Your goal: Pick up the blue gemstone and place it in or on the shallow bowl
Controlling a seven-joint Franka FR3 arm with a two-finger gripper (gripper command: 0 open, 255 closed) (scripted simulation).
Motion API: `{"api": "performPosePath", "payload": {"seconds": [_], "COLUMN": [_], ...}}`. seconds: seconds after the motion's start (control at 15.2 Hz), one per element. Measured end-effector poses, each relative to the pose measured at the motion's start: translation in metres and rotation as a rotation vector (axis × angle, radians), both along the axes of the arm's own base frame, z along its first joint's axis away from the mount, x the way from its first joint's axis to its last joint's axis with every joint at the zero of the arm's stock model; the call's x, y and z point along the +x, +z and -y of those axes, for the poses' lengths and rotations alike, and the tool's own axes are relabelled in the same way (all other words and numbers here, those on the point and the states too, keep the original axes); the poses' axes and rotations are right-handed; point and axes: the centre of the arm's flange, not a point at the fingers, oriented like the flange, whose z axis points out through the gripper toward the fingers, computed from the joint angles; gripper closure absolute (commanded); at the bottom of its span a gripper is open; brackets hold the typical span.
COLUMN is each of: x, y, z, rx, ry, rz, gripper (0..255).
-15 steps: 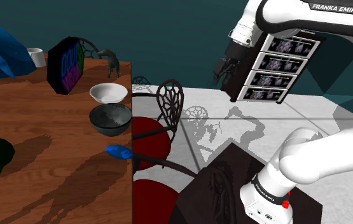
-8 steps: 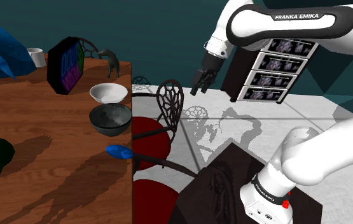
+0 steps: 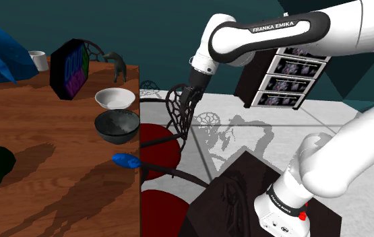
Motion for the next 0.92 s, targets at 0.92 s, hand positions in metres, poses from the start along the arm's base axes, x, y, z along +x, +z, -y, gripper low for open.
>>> {"api": "performPosePath", "payload": {"seconds": [0.92], "x": [0.059], "y": [-0.094], "z": [-0.148], "rx": [0.101], "ry": [0.257], "rz": [-0.037], "gripper": [0]}}
